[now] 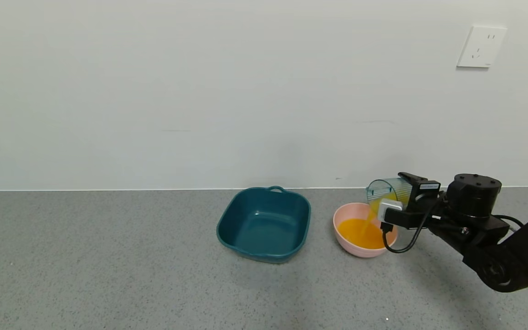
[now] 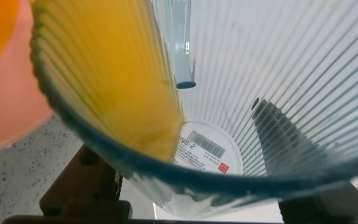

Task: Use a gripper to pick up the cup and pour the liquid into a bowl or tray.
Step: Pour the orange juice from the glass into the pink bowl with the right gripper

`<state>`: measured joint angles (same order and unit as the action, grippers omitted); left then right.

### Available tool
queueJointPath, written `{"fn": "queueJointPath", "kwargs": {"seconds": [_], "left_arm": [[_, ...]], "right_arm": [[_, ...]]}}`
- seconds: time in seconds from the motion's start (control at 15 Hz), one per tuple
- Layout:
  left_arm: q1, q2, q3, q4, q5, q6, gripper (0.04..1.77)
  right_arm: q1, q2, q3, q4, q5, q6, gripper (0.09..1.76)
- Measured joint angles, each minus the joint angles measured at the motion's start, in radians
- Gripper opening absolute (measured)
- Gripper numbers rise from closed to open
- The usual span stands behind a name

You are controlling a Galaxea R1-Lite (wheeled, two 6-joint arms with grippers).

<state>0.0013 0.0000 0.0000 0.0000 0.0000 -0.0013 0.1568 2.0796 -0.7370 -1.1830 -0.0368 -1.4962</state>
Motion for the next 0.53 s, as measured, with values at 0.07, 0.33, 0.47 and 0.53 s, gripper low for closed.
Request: {"fn": "queueJointPath", "kwargs": {"seconds": [0.07,0.33,0.47,0.53], "left_arm": [[0.0,0.0,0.0,0.0,0.0,0.0,1.72],[0.0,0.0,0.0,0.0,0.0,0.0,1.72],[0.0,0.0,0.0,0.0,0.0,0.0,1.72],[0.0,0.0,0.0,0.0,0.0,0.0,1.72]], "right_arm": [[0.002,0.0,0.0,0.0,0.0,-0.012,1.35],[0.01,0.002,-0.005,0.0,-0.001,-0.059,1.35],[0.012,0.002,-0.008,0.0,-0.004,-0.085,1.35],[0.013,0.002,-0.01,0.0,-0.004,-0.101,1.35]]}}
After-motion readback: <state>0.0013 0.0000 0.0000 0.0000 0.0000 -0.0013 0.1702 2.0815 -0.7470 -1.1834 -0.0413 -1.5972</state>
